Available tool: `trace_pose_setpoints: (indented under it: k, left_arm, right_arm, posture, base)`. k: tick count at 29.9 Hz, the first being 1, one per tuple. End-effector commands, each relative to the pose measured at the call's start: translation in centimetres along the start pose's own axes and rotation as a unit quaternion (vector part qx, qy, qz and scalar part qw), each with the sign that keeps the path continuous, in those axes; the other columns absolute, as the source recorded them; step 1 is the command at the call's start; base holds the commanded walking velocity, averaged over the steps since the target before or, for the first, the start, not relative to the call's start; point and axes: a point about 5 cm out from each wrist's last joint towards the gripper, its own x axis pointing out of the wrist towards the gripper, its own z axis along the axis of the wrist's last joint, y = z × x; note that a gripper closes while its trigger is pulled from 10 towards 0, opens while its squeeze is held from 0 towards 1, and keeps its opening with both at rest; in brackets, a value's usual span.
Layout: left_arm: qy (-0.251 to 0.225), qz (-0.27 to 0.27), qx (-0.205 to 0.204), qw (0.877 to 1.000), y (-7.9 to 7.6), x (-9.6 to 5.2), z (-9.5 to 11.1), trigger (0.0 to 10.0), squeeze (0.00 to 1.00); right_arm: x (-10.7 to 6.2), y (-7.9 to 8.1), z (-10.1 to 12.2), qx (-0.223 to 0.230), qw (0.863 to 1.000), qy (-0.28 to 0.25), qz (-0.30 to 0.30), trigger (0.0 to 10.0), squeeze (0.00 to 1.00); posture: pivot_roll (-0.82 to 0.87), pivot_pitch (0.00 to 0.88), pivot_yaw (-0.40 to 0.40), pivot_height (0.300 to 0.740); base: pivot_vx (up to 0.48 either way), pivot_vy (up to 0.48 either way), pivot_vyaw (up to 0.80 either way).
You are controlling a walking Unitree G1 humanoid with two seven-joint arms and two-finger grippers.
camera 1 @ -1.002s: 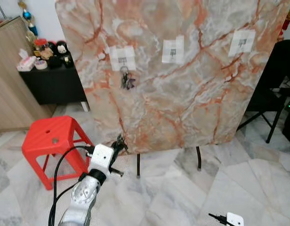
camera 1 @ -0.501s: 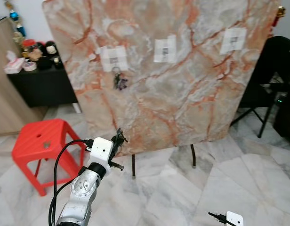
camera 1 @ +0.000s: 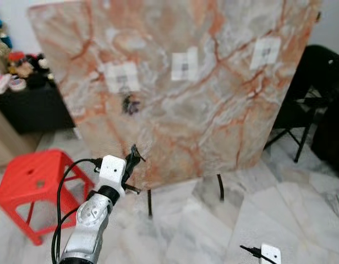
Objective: Hang keys on a hook
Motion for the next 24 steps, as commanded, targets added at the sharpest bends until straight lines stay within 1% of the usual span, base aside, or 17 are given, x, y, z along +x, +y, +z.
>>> trace_pose_setpoints:
  k: [1, 10, 17, 24]
  left_arm:
    - [-0.007, 0.009, 0.010, 1.000, 1.16, -0.10, 0.68, 10.0, 0.00]
    - [-0.010, 0.008, 0.009, 1.000, 1.15, 0.17, 0.99, 10.0, 0.00]
    - [-0.009, 0.009, 0.004, 1.000, 1.07, 0.10, 0.94, 10.0, 0.00]
    - [-0.015, 0.004, 0.002, 1.000, 0.95, 0.27, 1.40, 10.0, 0.00]
  right_arm:
    - [0.13, 0.87, 0.62, -0.003, 1.000, -0.008, 0.011, 10.0, 0.00]
    - [0.13, 0.83, 0.73, -0.009, 1.000, -0.009, 0.012, 10.0, 0.00]
    - [0.13, 0.79, 0.73, -0.009, 1.000, -0.009, 0.012, 10.0, 0.00]
    - [0.13, 0.78, 0.74, -0.011, 1.000, -0.008, 0.012, 10.0, 0.00]
  posture:
    - [0.01, 0.000, 0.003, 0.740]
    - [0.01, 0.000, -0.002, 0.740]
    - [0.01, 0.000, -0.005, 0.740]
    - [0.01, 0.000, -0.005, 0.740]
  base:
    - [0.356, 0.000, 0.00]
    - [0.358, 0.000, 0.00]
    - [0.359, 0.000, 0.00]
    - [0.361, 0.000, 0.00]
